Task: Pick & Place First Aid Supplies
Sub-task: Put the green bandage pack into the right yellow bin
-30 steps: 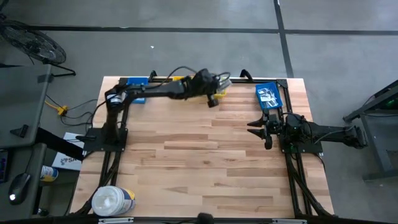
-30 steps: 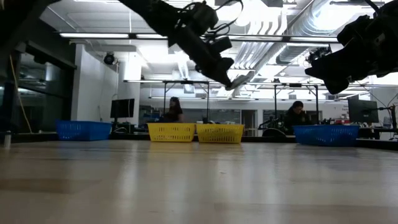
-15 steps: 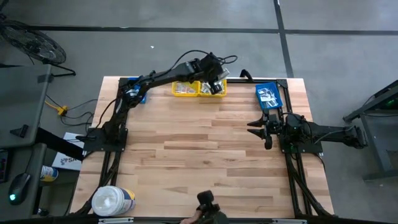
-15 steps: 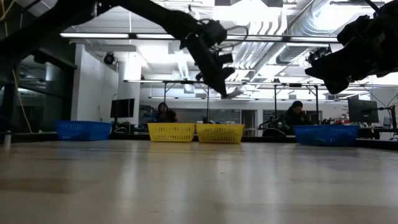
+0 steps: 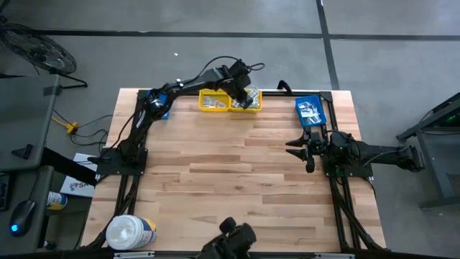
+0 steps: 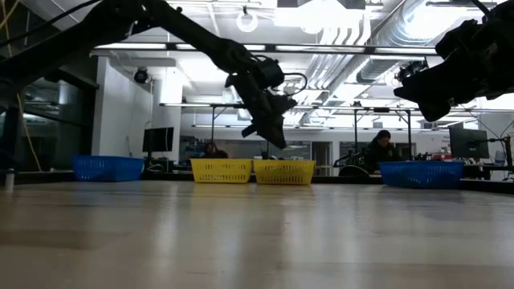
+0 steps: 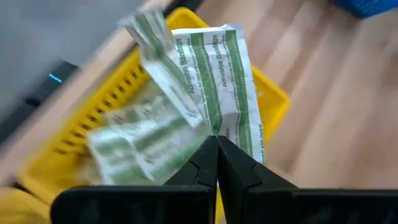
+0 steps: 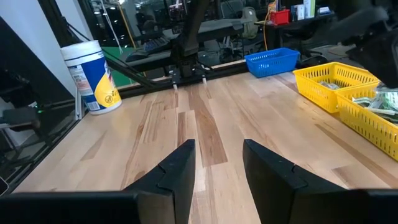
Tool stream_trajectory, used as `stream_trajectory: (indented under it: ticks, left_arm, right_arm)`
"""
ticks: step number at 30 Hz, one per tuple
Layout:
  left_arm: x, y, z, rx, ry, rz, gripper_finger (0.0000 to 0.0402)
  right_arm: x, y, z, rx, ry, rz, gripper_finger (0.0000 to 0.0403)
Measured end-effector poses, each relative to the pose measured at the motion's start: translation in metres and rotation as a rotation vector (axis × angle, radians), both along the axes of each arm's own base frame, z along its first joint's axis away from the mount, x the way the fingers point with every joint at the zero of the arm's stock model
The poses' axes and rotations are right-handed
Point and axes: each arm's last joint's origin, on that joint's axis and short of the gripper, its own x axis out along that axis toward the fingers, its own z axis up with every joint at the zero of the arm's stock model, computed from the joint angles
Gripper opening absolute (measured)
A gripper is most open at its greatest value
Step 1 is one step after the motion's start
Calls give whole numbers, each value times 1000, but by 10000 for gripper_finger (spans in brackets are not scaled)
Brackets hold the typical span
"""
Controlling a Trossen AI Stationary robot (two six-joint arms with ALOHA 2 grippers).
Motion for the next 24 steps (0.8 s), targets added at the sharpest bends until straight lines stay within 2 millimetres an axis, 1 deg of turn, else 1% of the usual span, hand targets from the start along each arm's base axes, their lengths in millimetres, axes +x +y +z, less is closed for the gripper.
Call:
stream_trajectory:
  ticks: [4, 7, 10, 15, 18, 21, 24]
  left_arm:
    - [-11, 10, -1, -208, -47, 91, 0]
    - [-19, 17, -3, -288, -44, 123, 0]
    - [-24, 21, -5, -319, -29, 160, 0]
    - [-22, 21, -17, -400, -16, 203, 0]
    - [-21, 20, -24, -460, -11, 198, 0]
    - [-20, 21, -27, -470, -7, 213, 0]
    - [-21, 22, -28, -440, 6, 255, 0]
  right_arm:
    - [0, 0, 0, 0, 0, 0, 129]
    - [0, 0, 0, 0, -1, 0, 129]
    - [0, 0, 0, 0, 0, 0, 129]
    - [0, 0, 0, 0, 0, 1, 129]
    - [0, 0, 0, 0, 0, 0, 129]
    - [0, 0, 0, 0, 0, 0, 129]
    - [0, 0, 0, 0, -1, 0, 129]
